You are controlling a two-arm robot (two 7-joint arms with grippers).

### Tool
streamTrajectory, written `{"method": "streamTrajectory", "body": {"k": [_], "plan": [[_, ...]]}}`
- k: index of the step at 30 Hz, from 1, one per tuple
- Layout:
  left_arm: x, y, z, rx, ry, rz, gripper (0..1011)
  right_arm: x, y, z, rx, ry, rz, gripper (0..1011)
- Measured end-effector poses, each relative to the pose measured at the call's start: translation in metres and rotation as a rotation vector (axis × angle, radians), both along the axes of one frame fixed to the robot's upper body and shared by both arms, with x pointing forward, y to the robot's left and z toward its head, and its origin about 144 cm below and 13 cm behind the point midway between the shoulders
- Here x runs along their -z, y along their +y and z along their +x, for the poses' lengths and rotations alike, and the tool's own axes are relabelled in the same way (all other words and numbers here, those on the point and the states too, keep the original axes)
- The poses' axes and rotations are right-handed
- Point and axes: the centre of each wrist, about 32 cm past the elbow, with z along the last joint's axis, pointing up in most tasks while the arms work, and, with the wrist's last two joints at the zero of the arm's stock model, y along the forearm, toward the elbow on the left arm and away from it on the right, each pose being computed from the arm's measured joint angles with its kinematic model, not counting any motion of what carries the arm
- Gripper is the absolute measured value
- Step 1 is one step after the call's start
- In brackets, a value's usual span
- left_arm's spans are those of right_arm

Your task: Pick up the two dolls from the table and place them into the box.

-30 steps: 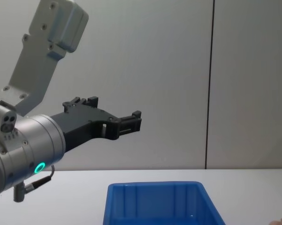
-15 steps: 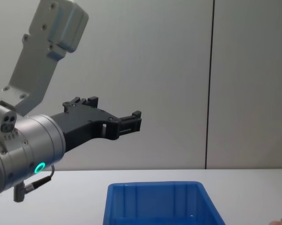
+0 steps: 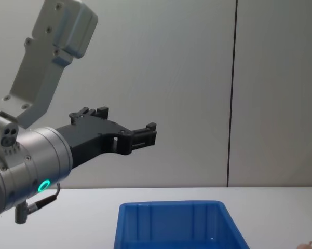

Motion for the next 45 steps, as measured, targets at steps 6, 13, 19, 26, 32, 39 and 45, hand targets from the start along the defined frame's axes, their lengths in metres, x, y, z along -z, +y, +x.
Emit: {"method": "streamTrajectory", "body": {"k": [6,13,19,26,32,39,45], "plan": [[0.0000,0.0000,0.0000,0.000,0.000,0.000,1001,0.0001,0.0016,0.0021,0.015,0.011,-0.001,1001],[0.0000,0.0000,0.0000,0.000,0.000,0.000,1001,-0.0002,0.0036,0.0041,0.031,0.020,-0.009,1001],[0.0000,0.0000,0.0000,0.000,0.000,0.000,1001,-0.0003,0.0045,0.0050,0.038,0.023,-0.016,902],[0.0000,0.0000,0.0000,0.000,0.000,0.000,1001,-0.0003,0.0053,0.0057,0.043,0.025,-0.020,706],[0.0000,0.0000,0.0000,0.000,0.000,0.000,1001,-0.0003,0.0057,0.0060,0.046,0.026,-0.023,535],[0.0000,0.0000,0.0000,0.000,0.000,0.000,1001,-0.0004,0.0059,0.0062,0.047,0.027,-0.025,426],[0.0000,0.0000,0.0000,0.000,0.000,0.000,1001,-0.0003,0.0060,0.0063,0.048,0.027,-0.026,425]]}}
